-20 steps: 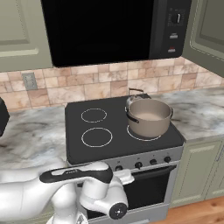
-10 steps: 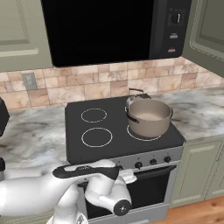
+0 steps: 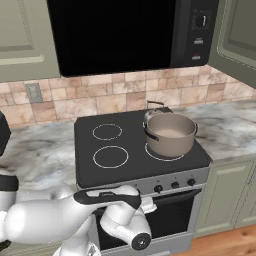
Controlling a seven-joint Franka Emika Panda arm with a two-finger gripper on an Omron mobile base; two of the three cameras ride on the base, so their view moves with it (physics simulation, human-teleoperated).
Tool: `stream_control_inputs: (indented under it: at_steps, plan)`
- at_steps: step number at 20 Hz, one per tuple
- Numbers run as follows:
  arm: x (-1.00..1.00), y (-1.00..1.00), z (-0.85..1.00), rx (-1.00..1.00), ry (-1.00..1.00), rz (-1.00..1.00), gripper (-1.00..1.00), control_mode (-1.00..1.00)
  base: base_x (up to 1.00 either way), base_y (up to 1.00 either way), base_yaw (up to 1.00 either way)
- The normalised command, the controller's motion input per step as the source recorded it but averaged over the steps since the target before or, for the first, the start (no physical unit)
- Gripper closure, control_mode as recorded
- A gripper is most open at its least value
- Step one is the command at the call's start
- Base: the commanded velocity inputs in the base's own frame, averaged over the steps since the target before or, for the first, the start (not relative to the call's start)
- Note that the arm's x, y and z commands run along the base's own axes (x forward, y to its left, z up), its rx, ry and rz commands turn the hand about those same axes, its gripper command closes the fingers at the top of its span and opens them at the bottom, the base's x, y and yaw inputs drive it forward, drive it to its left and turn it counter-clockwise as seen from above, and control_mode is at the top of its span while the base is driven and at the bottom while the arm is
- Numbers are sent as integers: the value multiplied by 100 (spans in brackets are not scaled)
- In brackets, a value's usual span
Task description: Pick the kettle from the cabinet and place it on a stove burner. Then pick the pot from the counter and place it on another stove burner. Finally, turn both burners on.
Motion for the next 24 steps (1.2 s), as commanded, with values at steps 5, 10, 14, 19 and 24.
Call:
stream_control_inputs:
  at_steps: [5, 10, 14, 19, 24]
  plan:
    - [17, 0, -1, 0, 0, 0, -100, -100, 0, 0, 0]
    - [11, 1, -9, 0, 0, 0, -100, -100, 0, 0, 0]
    - [12, 4, -14, 0, 0, 0, -100, -100, 0, 0, 0]
    - [14, 0, -7, 0, 0, 0, -100, -100, 0, 0, 0]
    - [18, 0, -9, 0, 0, 0, -100, -100, 0, 0, 0]
